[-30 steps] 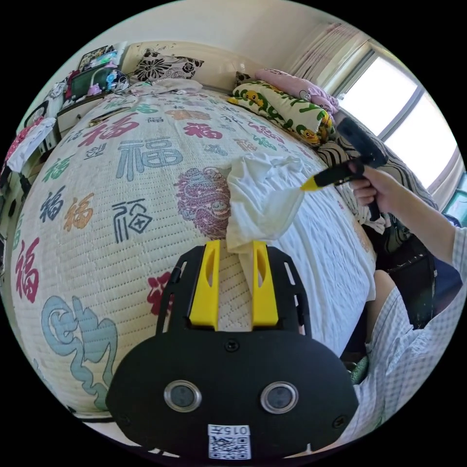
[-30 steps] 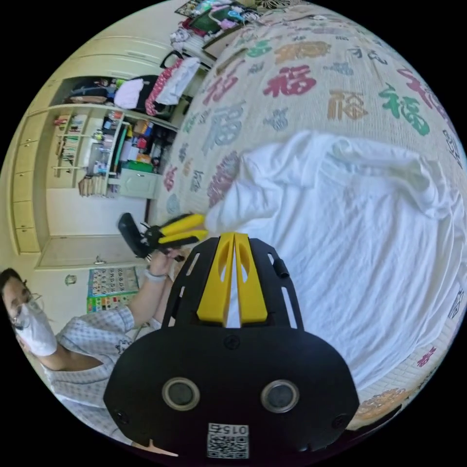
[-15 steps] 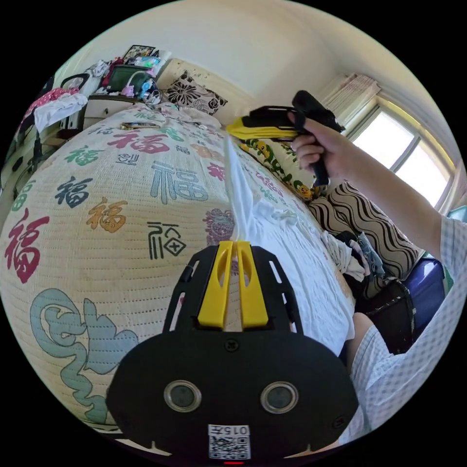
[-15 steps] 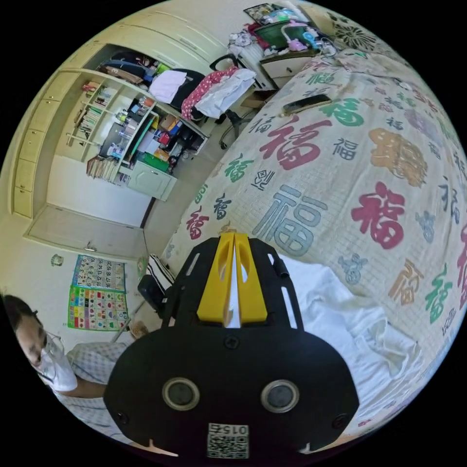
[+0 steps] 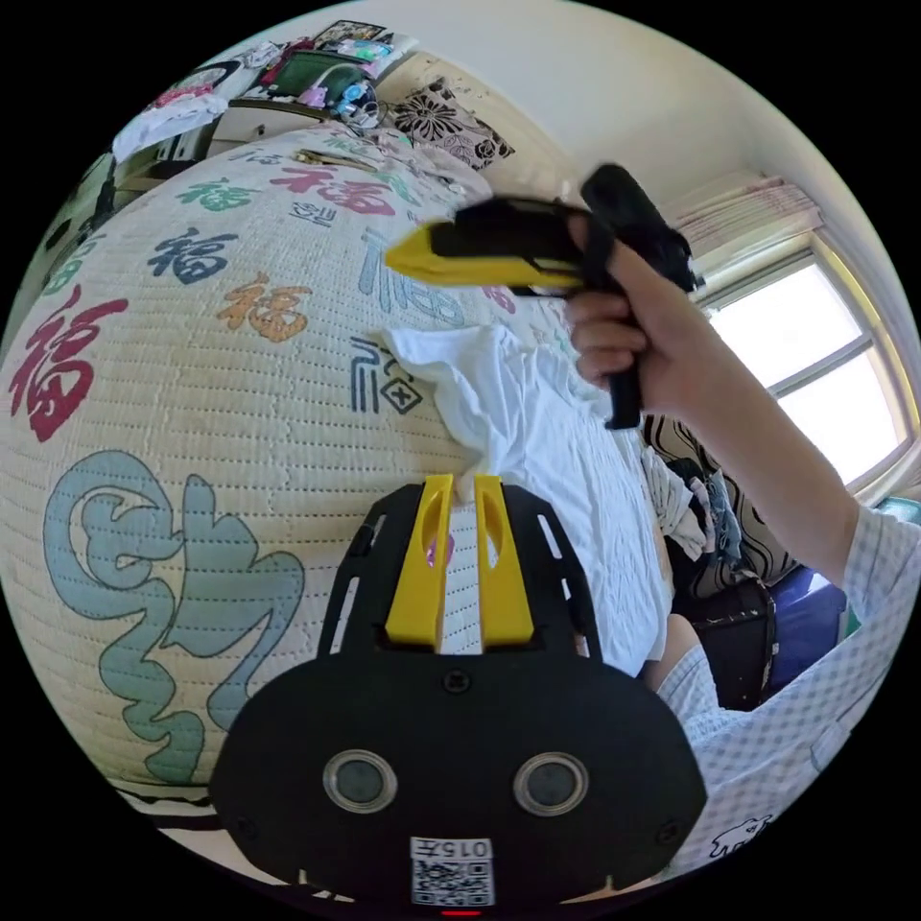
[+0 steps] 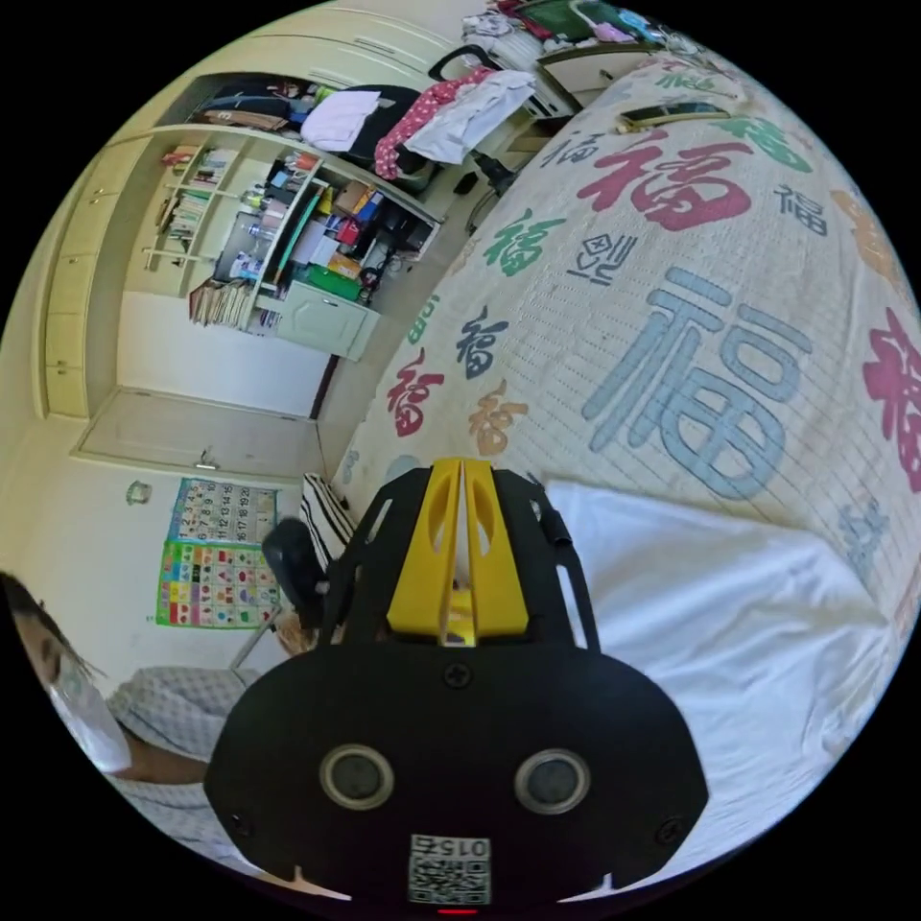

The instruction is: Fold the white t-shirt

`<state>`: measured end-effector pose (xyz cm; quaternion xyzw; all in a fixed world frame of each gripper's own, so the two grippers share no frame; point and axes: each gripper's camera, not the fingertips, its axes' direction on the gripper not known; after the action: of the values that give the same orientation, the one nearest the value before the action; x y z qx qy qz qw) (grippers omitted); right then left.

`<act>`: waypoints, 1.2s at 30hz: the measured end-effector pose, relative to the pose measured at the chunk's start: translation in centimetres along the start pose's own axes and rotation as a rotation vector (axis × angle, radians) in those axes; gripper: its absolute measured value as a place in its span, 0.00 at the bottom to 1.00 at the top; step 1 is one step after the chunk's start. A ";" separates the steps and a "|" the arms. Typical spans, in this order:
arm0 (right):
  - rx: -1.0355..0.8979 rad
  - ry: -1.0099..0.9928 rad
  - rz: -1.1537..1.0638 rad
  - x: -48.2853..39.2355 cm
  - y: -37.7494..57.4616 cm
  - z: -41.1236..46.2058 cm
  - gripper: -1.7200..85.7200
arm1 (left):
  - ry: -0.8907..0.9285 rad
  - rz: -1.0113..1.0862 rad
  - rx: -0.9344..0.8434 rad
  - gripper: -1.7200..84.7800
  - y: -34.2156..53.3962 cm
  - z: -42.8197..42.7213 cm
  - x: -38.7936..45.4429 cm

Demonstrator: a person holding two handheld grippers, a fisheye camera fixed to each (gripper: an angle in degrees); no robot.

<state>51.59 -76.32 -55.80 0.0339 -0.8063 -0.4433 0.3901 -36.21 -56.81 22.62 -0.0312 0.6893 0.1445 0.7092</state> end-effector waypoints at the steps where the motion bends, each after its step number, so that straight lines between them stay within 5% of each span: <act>1: -0.002 0.036 -0.013 -0.1 0.6 -0.4 0.04 | 0.002 -0.004 0.015 0.08 -0.1 -0.1 -0.1; 3: -0.049 0.232 -0.006 0.2 2.1 -1.3 0.06 | 0.041 -0.017 0.039 0.10 -0.8 0.3 -0.6; 10: -0.152 0.331 0.030 -1.5 -1.2 1.4 0.13 | 0.091 -0.016 -0.040 0.05 -1.3 5.9 -0.1; 16: -0.240 0.620 -0.028 -3.8 -2.4 6.7 0.06 | 0.092 0.015 -0.055 0.02 -1.5 7.0 -0.8; 31: -0.063 0.545 -0.158 -7.4 5.7 1.4 0.08 | -0.036 0.007 -0.186 0.05 3.5 13.6 -5.6; 36: 0.092 0.460 -0.066 -3.2 20.0 -8.4 0.08 | -0.376 0.180 -0.174 0.08 6.1 13.9 -0.7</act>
<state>65.19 -68.75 -40.35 0.1782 -0.7141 -0.3990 0.5469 -24.25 -47.76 24.93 -0.0033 0.5300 0.2695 0.8040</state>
